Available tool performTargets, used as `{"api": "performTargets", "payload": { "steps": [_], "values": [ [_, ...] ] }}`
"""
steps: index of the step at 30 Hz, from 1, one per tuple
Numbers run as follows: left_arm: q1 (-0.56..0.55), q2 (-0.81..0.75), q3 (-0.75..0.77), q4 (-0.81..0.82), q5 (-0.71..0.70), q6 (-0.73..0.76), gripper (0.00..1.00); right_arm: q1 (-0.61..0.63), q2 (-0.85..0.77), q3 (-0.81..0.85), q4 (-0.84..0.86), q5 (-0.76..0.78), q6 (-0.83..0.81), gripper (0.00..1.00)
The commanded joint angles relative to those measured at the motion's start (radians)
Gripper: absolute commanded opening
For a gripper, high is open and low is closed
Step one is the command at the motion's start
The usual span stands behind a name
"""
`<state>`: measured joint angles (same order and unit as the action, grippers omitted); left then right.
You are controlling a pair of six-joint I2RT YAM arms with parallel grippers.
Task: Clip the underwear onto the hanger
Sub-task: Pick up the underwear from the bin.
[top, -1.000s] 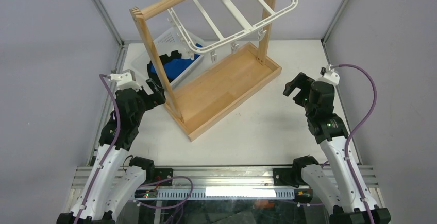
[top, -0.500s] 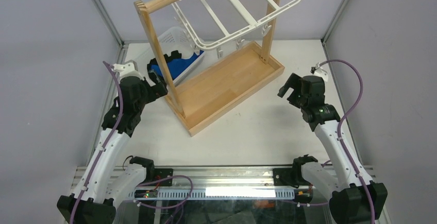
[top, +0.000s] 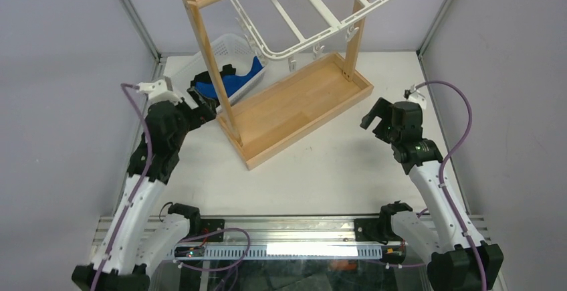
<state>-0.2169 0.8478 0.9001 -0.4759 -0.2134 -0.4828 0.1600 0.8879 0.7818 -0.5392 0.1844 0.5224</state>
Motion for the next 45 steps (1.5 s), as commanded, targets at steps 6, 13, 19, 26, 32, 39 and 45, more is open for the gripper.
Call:
{"api": "performTargets", "payload": {
  "steps": [6, 13, 19, 26, 32, 39, 45],
  "values": [
    [-0.002, -0.139, 0.035, 0.120, -0.079, 0.069, 0.99, -0.006, -0.040, -0.028, 0.090, -0.074, 0.008, 1.00],
    [0.084, 0.123, 0.157, 0.190, -0.034, -0.016, 0.99, -0.007, -0.067, -0.053, 0.092, -0.130, 0.022, 1.00],
    [0.256, 0.361, 0.267, 0.292, 0.176, -0.141, 0.99, -0.007, -0.101, -0.049, 0.061, -0.112, 0.018, 1.00],
    [0.299, 0.665, 0.394, 0.423, 0.504, -0.142, 0.99, -0.006, -0.117, -0.108, 0.090, -0.141, 0.020, 1.00],
    [0.259, 0.935, 0.634, 0.407, 0.552, -0.038, 0.99, -0.007, -0.098, -0.126, 0.092, -0.152, 0.019, 1.00],
    [0.156, 1.196, 0.907, 0.284, 0.580, 0.114, 0.99, -0.007, -0.108, -0.146, 0.101, -0.191, 0.004, 0.99],
    [0.098, 1.361, 1.087, 0.089, 0.500, 0.245, 0.99, -0.007, -0.142, -0.173, 0.116, -0.220, 0.007, 0.96]
  ]
}}
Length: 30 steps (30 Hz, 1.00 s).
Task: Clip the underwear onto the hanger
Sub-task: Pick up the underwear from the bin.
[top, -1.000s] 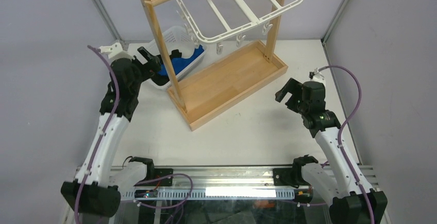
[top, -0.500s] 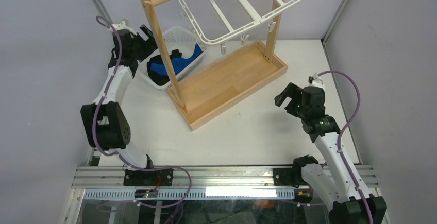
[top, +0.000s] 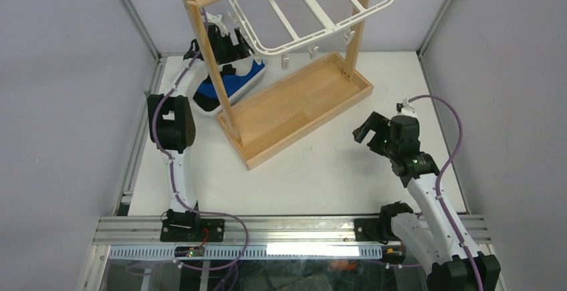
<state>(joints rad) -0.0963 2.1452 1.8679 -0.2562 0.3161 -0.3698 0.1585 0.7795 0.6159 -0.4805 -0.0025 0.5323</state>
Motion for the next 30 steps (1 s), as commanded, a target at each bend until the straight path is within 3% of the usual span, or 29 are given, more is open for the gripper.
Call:
{"api": "performTargets", "payload": {
  "steps": [1, 15, 21, 25, 30],
  "values": [
    [-0.026, 0.082, 0.133, -0.146, -0.034, 0.147, 0.99, -0.005, -0.040, -0.010, 0.056, -0.030, -0.003, 0.96],
    [-0.035, 0.254, 0.302, -0.293, -0.049, 0.225, 0.94, -0.005, -0.039, -0.016, 0.050, -0.034, -0.005, 0.95],
    [-0.074, 0.285, 0.301, -0.317, -0.093, 0.278, 0.93, -0.005, -0.046, -0.051, 0.067, -0.042, 0.012, 0.95],
    [-0.084, 0.304, 0.305, -0.323, -0.108, 0.278, 0.86, -0.005, -0.045, -0.076, 0.081, -0.075, 0.031, 0.95],
    [-0.085, 0.318, 0.314, -0.328, -0.146, 0.263, 0.68, -0.005, -0.059, -0.091, 0.079, -0.071, 0.037, 0.95]
  ]
}}
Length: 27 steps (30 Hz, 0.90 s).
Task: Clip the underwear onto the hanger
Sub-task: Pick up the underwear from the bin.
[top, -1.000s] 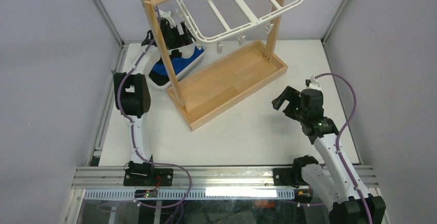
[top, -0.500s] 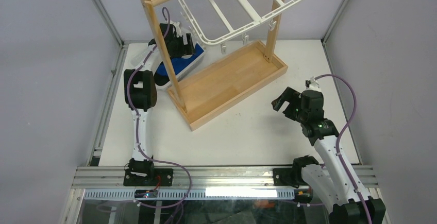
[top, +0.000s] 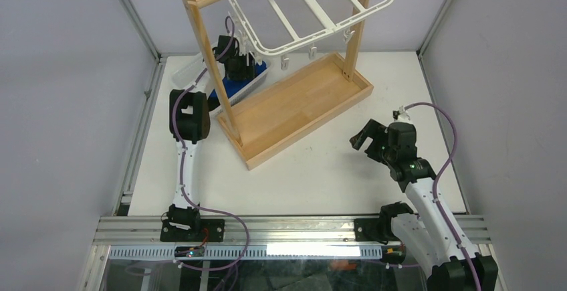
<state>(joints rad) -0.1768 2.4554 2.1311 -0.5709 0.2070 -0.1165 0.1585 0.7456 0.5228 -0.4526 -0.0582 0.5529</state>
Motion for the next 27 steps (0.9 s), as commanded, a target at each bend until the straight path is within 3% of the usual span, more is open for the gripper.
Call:
{"api": "performTargets", "payload": {
  "steps": [1, 10, 11, 17, 20, 27],
  "values": [
    [-0.003, 0.016, 0.074, -0.024, -0.041, 0.004, 0.58, -0.005, -0.027, -0.001, 0.051, -0.013, 0.017, 0.95],
    [0.031, -0.056, 0.116, -0.041, -0.054, -0.043, 0.02, -0.005, -0.010, 0.001, 0.070, -0.032, 0.028, 0.95],
    [0.039, -0.072, 0.122, -0.041, -0.054, -0.052, 0.00, -0.004, -0.007, 0.004, 0.071, -0.031, 0.026, 0.95],
    [0.085, -0.223, 0.125, -0.041, -0.089, -0.092, 0.00, -0.005, -0.008, 0.022, 0.073, -0.028, 0.014, 0.95],
    [0.095, -0.318, 0.095, -0.041, -0.213, -0.130, 0.00, -0.005, -0.028, 0.020, 0.088, 0.010, 0.009, 0.95],
    [0.148, -0.595, -0.114, -0.041, -0.316, -0.179, 0.00, -0.007, -0.030, 0.035, 0.155, 0.065, 0.027, 0.95]
  ]
}}
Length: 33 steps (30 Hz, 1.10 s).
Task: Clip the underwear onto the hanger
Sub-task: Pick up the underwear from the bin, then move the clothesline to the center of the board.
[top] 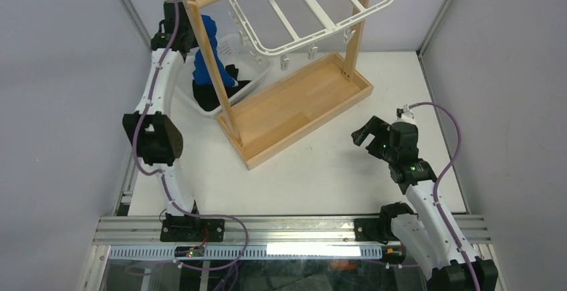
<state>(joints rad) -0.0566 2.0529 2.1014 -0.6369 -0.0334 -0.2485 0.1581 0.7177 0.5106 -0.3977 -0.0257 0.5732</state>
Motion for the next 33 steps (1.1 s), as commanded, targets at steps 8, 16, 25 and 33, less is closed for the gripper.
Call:
{"api": "performTargets", "payload": {
  "steps": [8, 16, 25, 33],
  "values": [
    [0.088, -0.517, -0.293, 0.024, -0.101, -0.016, 0.00, -0.012, 0.100, 0.089, 0.098, 0.087, -0.026, 0.99],
    [0.087, -0.889, -0.505, 0.039, -0.295, 0.032, 0.00, -0.014, 0.128, 0.081, 0.166, -0.116, -0.155, 1.00],
    [0.085, -1.196, -0.682, -0.038, -0.147, -0.015, 0.00, 0.272, 0.197, 0.111, 0.267, -0.086, -0.229, 1.00],
    [0.081, -1.349, -0.766, -0.111, -0.120, -0.020, 0.00, 0.717, 0.503, 0.211, 0.418, 0.148, -0.293, 0.99]
  ]
}}
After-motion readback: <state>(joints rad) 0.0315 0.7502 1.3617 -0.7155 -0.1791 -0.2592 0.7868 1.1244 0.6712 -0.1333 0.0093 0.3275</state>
